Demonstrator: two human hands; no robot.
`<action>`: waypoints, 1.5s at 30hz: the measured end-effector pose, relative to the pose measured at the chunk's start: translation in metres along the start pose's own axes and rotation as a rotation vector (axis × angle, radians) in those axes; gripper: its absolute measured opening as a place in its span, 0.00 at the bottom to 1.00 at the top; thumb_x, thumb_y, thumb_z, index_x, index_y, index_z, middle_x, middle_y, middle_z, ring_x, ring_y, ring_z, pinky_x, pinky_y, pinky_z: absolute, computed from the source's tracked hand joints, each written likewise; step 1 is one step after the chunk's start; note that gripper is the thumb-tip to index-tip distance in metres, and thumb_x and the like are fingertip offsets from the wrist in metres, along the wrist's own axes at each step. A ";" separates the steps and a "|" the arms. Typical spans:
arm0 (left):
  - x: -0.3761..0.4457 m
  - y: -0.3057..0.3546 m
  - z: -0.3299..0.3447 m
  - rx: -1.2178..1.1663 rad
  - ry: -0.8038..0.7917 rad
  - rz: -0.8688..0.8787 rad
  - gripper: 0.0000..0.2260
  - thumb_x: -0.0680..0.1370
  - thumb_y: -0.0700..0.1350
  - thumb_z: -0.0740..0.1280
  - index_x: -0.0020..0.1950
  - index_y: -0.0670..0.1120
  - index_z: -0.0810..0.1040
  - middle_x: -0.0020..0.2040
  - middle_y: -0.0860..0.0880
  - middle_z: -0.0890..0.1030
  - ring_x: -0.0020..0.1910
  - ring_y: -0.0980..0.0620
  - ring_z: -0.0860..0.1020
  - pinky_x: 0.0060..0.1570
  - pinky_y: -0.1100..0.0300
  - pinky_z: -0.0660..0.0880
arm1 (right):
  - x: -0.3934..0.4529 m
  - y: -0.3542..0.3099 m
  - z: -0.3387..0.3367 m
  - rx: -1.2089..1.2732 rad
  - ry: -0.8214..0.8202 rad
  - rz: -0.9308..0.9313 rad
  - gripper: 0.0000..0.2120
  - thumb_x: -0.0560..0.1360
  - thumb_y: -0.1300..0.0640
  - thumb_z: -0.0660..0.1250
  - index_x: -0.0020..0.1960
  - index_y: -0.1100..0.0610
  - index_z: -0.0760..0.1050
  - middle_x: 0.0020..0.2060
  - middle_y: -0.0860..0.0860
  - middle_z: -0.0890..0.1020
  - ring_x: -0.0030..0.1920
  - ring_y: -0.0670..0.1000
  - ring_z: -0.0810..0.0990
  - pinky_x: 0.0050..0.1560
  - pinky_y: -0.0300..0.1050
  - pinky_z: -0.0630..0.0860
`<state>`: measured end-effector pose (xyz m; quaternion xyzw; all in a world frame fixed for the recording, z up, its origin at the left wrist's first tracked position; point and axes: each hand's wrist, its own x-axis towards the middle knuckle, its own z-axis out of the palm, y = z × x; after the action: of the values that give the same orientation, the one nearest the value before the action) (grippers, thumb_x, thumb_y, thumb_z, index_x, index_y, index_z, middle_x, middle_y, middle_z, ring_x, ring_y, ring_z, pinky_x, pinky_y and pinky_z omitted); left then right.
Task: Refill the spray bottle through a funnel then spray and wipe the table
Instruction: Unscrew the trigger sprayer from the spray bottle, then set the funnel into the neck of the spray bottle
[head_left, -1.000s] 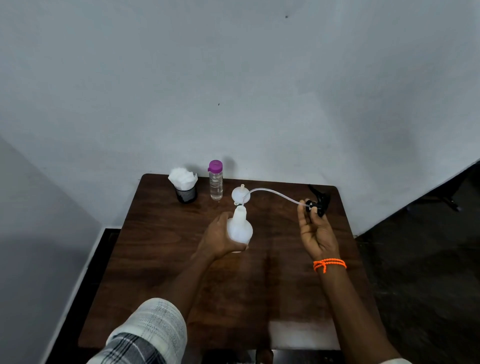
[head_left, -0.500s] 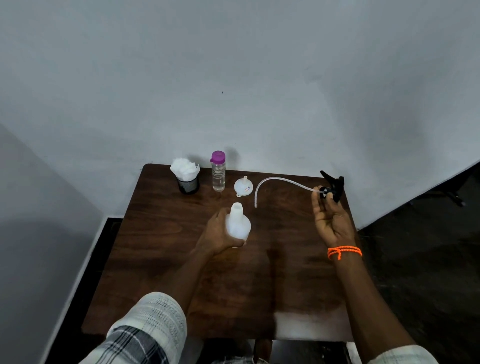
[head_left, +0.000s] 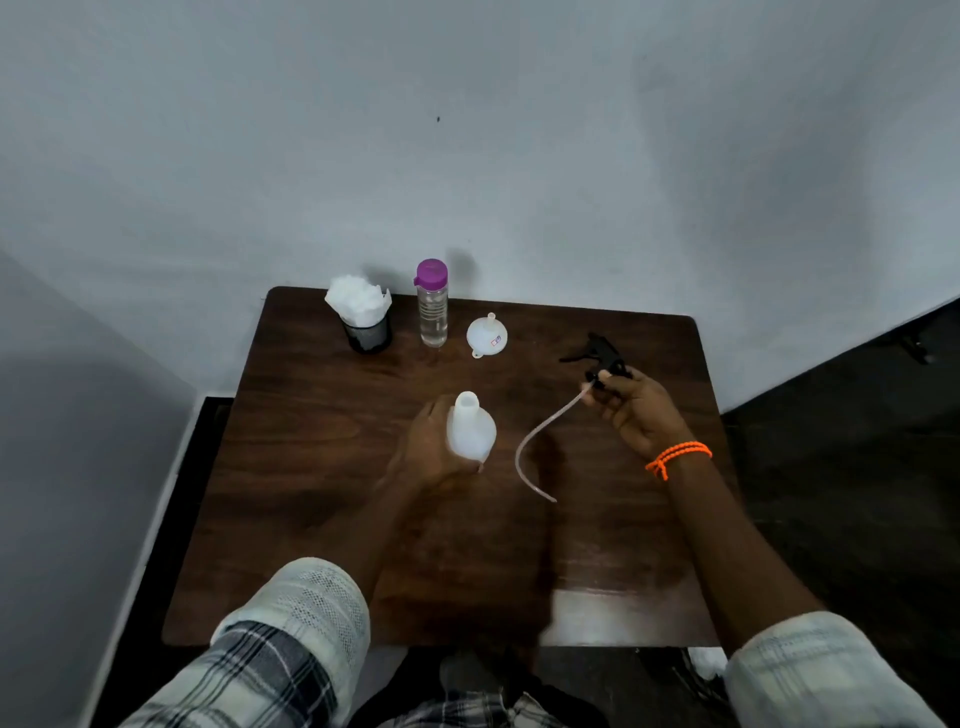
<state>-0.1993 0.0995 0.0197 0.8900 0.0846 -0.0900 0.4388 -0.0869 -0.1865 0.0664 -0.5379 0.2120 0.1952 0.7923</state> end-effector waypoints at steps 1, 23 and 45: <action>0.002 -0.001 0.001 -0.003 -0.004 -0.002 0.39 0.57 0.57 0.82 0.64 0.56 0.70 0.59 0.57 0.75 0.56 0.56 0.75 0.51 0.61 0.73 | 0.006 0.007 0.001 -0.045 0.005 0.023 0.07 0.80 0.70 0.63 0.52 0.61 0.77 0.43 0.57 0.86 0.42 0.55 0.87 0.46 0.50 0.86; 0.025 -0.024 0.050 0.185 -0.206 -0.066 0.44 0.68 0.48 0.81 0.78 0.43 0.62 0.77 0.39 0.62 0.75 0.38 0.64 0.73 0.48 0.63 | 0.052 0.117 -0.010 -0.339 0.164 0.358 0.15 0.77 0.70 0.69 0.61 0.60 0.72 0.43 0.56 0.82 0.39 0.52 0.83 0.31 0.42 0.81; 0.014 -0.064 0.011 0.154 -0.042 0.051 0.30 0.77 0.46 0.66 0.79 0.47 0.64 0.77 0.47 0.67 0.73 0.50 0.68 0.74 0.53 0.67 | 0.066 0.082 0.001 -1.119 0.319 0.142 0.20 0.70 0.39 0.76 0.37 0.56 0.81 0.37 0.54 0.85 0.39 0.54 0.83 0.39 0.43 0.76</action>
<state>-0.2014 0.1302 -0.0395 0.9209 0.0455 -0.1035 0.3731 -0.0760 -0.1518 -0.0321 -0.8816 0.2288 0.2464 0.3311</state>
